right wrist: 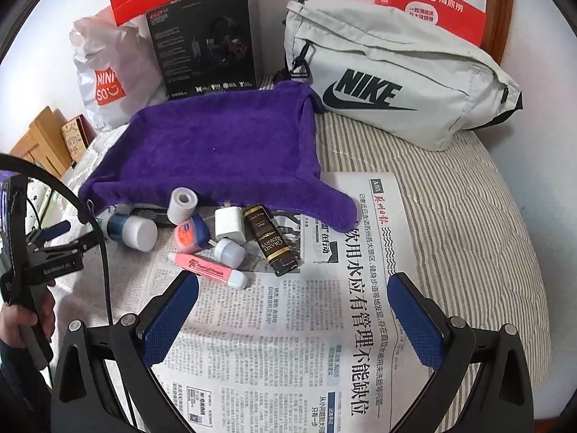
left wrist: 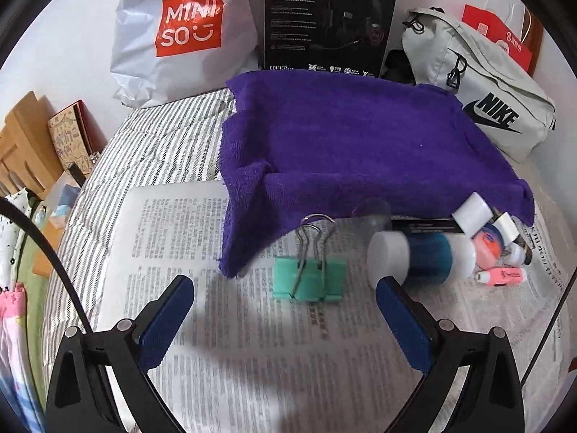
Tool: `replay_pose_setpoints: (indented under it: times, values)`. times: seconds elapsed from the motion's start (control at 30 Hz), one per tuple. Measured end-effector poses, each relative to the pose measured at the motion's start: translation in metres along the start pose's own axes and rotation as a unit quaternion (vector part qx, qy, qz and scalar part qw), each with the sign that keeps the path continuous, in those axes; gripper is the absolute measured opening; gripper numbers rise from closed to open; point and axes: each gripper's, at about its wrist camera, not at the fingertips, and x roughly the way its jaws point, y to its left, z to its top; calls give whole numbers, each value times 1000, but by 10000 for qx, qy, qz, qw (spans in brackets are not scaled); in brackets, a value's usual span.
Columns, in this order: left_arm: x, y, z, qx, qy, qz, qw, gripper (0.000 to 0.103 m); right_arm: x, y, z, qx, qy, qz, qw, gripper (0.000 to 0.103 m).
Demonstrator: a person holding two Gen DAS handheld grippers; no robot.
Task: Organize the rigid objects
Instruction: 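Grasp the green binder clip with the left tool while the right tool approaches the dark Grand Reserve box, then close the right tool on the dark Grand Reserve box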
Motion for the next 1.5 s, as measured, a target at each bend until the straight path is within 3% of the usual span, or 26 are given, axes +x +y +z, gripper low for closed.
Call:
replay_pose_setpoints:
  times: [0.23, 0.5, 0.77, 0.87, 0.93, 1.0, 1.2, 1.27, 1.37, 1.5]
  values:
    - [12, 4, -2, 81, -102, 62, 9999, 77, 15, 0, -1, -100, 146, -78, 9998, 103]
    - [6, -4, -3, 260, -187, -83, 9995, 44, 29, -6, 2, -86, 106, -60, 9999, 103]
    - [5, -4, -3, 275, -209, -112, 9993, 44, 46, -7, 10, -322, -109, -99, 9994, 100]
    - [5, -5, -3, 277, -220, -80, 9993, 44, 59, -9, 15, -428, -61, 67, 9990, 90]
    - [5, -6, -4, 263, -210, -77, 9994, 44, 70, -11, 18, -434, 85, 339, 9984, 72]
    - [5, -6, -4, 265, -195, -74, 9994, 44, 78, -11, 20, -500, 154, 530, 9972, 65]
    - [6, -5, -3, 270, -176, -68, 9995, 44, 86, 4, 20, -1059, 14, 602, 9926, 63]
    - [6, -5, -3, 258, -168, -76, 9995, 44, 90, 9, 20, -1203, 3, 543, 9912, 54]
    - [7, -5, -2, 259, -155, -68, 9995, 44, 93, 10, 19, -1238, 22, 588, 9906, 30]
    - [7, -5, -2, 242, -149, -71, 9996, 45, 90, 2, 17, -916, 161, 477, 9945, 26]
